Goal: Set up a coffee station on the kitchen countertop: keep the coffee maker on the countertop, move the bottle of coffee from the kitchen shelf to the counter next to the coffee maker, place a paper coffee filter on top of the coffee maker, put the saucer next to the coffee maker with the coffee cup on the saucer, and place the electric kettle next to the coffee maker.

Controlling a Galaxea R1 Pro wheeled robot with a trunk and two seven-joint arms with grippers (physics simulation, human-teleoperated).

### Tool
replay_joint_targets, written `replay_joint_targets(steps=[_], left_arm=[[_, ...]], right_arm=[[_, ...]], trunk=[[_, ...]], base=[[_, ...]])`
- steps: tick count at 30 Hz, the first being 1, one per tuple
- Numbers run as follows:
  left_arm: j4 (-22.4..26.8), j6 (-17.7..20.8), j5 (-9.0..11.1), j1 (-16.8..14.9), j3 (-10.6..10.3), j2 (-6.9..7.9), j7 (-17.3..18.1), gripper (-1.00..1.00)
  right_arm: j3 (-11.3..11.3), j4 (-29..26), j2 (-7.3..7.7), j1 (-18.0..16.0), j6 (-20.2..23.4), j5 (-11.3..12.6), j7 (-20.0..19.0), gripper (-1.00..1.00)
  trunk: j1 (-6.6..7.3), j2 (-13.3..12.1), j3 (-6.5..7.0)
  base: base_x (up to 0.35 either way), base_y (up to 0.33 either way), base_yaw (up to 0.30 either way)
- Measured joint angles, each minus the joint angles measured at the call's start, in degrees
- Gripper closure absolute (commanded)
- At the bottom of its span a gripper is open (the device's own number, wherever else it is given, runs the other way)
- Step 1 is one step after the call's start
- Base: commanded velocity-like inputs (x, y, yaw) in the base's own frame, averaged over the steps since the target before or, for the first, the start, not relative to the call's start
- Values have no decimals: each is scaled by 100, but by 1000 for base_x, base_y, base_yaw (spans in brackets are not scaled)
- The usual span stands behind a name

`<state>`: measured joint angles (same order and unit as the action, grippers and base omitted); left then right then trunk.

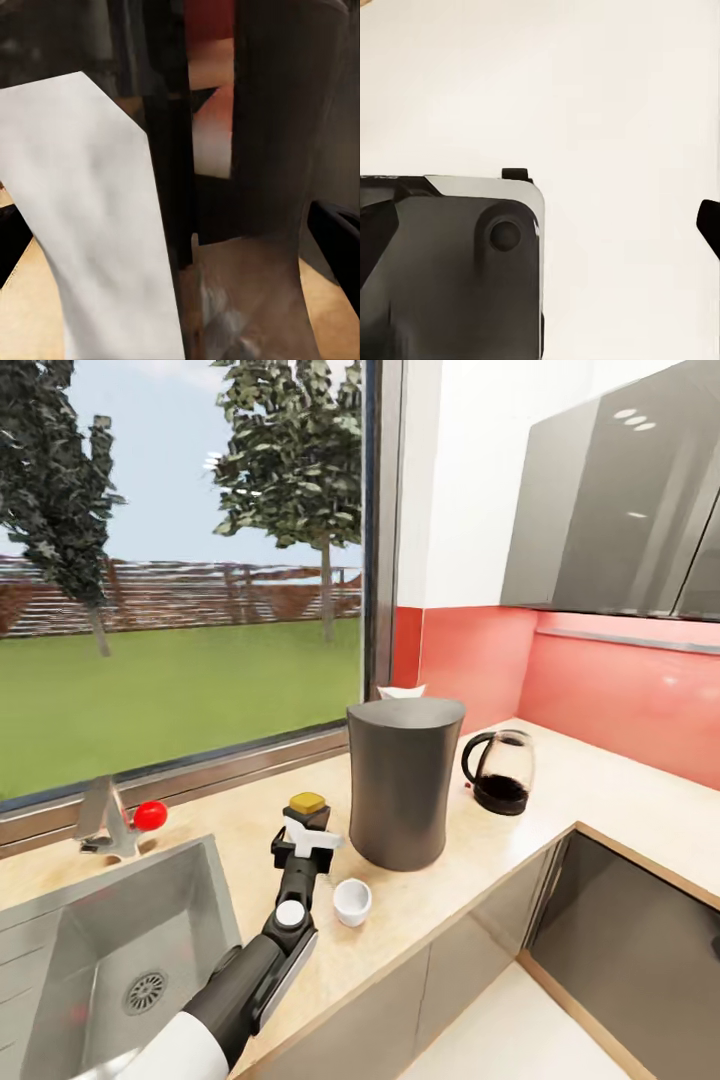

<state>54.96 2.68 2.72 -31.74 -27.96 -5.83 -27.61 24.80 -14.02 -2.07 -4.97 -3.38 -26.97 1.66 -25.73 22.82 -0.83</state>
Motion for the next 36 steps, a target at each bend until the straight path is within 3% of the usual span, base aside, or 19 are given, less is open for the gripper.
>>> replay_joint_targets(steps=[4,9,10,11,15,18,19,23,28,36], left_arm=[[-12,-25,-30,7,23,7,-14,100],[-553,-479,-25,-42,21,29,46,100],[-765,-531,3,-107,47,281,806,100],[-775,-537,2,-147,101,367,1098,100],[-839,-548,25,-347,539,488,2002,100],[-1024,-571,30,-440,978,515,2632,100],[-1339,-597,25,-588,1481,527,3235,100],[-1409,-608,44,-706,1629,531,3395,100],[-1424,-649,50,-726,1670,524,3420,100],[-1463,-1072,48,-680,1704,483,3410,100]], right_arm=[[-1,1,0,0,-1,1,-1,-100],[-7,0,30,1,-1,-18,6,-100],[-32,5,22,1,-1,-44,-1,-100],[-35,6,20,1,-2,-50,-1,-100],[-36,8,22,1,-7,-57,-2,-100],[-40,8,25,1,-9,-58,-2,-100],[-44,8,26,1,-9,-59,-2,-100],[-45,8,26,1,-9,-59,-2,-100],[-46,8,26,1,-15,-59,-8,-100],[-38,8,26,1,-19,-51,-11,-100]], trunk=[[-1,-1,0],[-3,-1,0],[-3,0,0],[-4,-2,0],[-3,0,1],[-3,0,0],[-4,-1,0],[-3,0,1],[-3,0,0],[-3,0,0]], base=[[208,-42,204],[8,-1,11],[0,0,0],[0,0,0],[0,0,0],[0,0,0],[0,0,0],[0,0,0],[0,0,0],[0,0,0]])
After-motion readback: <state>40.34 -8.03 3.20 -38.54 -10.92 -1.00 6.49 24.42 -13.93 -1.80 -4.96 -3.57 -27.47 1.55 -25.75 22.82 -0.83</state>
